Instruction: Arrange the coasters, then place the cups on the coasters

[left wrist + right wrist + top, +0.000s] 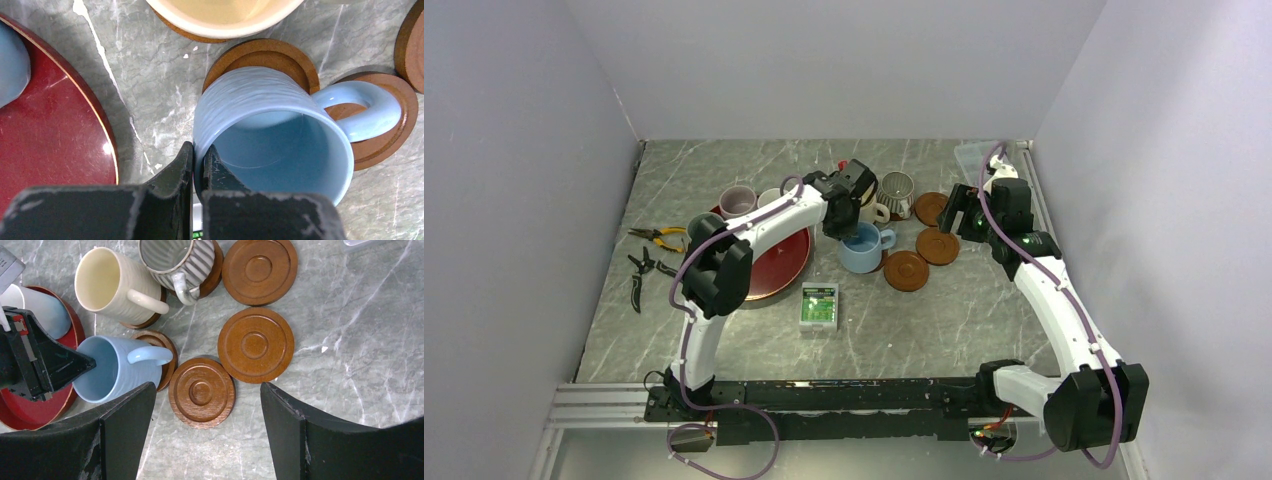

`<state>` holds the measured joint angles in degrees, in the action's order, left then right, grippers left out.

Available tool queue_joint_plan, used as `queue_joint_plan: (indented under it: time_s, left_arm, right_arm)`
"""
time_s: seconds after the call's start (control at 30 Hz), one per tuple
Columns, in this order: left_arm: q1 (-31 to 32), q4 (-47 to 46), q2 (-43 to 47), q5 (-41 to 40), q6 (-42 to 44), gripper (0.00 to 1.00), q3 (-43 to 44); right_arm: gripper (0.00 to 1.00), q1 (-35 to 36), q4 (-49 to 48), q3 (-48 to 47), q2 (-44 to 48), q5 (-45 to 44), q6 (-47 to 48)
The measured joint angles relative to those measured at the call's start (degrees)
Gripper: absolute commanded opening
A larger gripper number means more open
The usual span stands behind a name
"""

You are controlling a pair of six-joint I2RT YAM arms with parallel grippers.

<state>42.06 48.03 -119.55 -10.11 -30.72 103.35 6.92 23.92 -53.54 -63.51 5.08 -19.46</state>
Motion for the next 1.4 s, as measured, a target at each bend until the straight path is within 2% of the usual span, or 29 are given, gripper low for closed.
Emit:
queue_joint_plan:
  time_s: [1.4]
  left_arm:
    - [0.94,-0.22,-0.98,-1.81,-6.25,0.05,1.75]
  right_arm:
    - [0.81,-0.9,-0.04,0.79,0.0,1.49,-0.02]
